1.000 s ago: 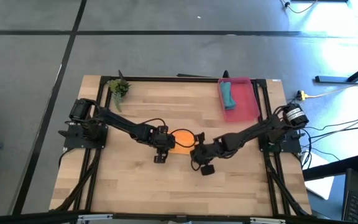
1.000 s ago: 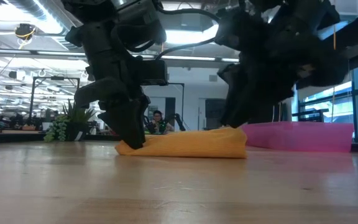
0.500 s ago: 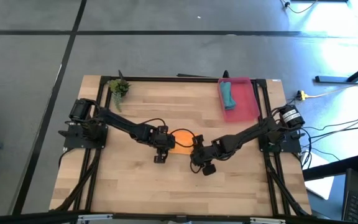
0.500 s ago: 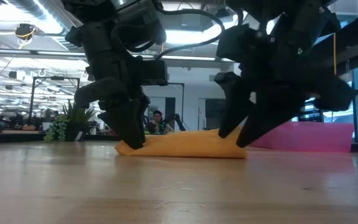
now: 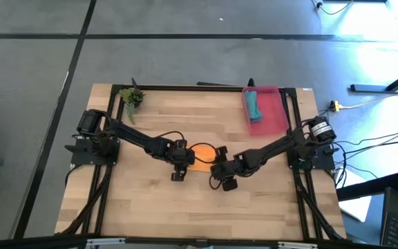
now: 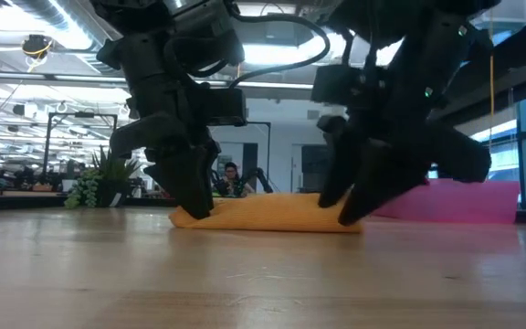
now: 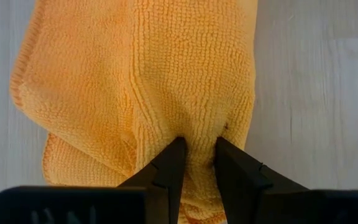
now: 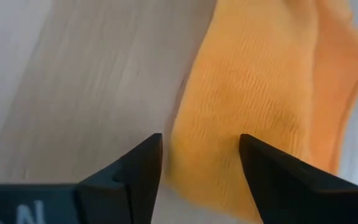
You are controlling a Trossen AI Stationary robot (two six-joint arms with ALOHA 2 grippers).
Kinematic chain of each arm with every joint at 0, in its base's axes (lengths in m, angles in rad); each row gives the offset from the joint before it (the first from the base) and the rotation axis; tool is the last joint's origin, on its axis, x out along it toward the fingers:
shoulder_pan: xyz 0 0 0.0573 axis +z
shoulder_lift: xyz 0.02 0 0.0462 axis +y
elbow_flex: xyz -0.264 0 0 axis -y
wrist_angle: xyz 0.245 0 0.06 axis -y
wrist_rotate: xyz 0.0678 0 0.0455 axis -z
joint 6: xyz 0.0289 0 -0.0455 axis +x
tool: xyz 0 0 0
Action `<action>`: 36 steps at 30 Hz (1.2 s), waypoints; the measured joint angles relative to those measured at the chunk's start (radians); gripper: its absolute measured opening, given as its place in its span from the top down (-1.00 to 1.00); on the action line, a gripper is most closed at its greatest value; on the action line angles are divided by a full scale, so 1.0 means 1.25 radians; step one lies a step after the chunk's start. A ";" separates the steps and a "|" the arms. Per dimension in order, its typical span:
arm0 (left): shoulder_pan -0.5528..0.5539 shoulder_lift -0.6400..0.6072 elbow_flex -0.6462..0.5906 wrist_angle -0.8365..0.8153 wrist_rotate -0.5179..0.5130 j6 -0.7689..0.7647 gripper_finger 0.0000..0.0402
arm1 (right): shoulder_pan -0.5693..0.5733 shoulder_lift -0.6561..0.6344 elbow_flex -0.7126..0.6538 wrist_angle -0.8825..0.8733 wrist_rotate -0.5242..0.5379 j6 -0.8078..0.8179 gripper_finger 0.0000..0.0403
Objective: Roll microfiber towels into tight, uniform cylinder then place into a basket
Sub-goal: Roll the yellow microfiber cloth on the table
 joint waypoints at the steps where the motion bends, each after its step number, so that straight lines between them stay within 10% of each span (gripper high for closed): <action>1: 0.000 0.000 0.000 0.000 0.000 0.000 0.58 | -0.002 0.008 0.000 -0.004 0.000 0.000 -0.07; 13: 0.000 0.000 0.000 0.002 -0.001 0.001 0.58 | -0.005 0.056 0.003 0.005 0.035 0.032 0.01; 36: 0.001 0.000 0.000 0.003 0.008 -0.003 0.58 | -0.014 0.063 -0.001 0.042 0.065 0.119 0.94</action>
